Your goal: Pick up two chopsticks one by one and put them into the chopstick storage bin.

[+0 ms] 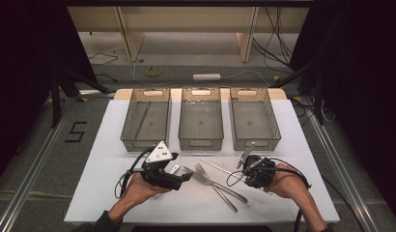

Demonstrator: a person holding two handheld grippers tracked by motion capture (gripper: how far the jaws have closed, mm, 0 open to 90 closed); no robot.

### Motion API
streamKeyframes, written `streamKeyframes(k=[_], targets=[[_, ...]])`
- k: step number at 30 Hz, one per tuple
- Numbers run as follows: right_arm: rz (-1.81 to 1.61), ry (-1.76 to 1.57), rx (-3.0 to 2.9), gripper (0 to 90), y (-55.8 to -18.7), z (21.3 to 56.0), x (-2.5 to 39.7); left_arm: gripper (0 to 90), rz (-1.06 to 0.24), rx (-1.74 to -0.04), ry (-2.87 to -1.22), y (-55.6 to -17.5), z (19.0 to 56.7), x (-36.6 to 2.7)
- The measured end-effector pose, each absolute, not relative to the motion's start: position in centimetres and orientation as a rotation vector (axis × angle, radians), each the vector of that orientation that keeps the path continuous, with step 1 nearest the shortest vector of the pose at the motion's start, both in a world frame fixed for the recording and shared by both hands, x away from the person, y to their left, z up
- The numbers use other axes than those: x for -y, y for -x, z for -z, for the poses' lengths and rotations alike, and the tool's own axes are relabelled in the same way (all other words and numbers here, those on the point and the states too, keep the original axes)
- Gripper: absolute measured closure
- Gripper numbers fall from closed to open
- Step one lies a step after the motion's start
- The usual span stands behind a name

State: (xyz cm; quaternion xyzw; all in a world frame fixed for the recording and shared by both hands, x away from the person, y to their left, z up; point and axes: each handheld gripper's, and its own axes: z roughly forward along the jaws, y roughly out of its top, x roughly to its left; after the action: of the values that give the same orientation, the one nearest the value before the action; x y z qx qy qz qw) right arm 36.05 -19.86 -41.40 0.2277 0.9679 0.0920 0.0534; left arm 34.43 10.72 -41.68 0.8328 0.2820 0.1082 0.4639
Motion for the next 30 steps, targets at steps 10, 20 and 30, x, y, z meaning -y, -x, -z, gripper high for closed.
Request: streamKeyframes(k=[10, 20, 30], targets=[[-0.293, -0.542, -2.963, 85.9, -35.5, 40.5, 16.9, 18.8, -0.226, -0.611, -2.121, -34.9, 41.5, -8.7], [-0.293, -0.400, -2.979, 85.9, -34.8, 39.9, 15.2, 22.0, -0.214, -0.491, -2.251, -34.5, 42.0, -6.3], [-0.307, -0.344, -2.994, 85.9, -34.0, 39.6, 14.3, 27.9, -0.217, -0.393, -2.331, -34.2, 42.4, -5.1]])
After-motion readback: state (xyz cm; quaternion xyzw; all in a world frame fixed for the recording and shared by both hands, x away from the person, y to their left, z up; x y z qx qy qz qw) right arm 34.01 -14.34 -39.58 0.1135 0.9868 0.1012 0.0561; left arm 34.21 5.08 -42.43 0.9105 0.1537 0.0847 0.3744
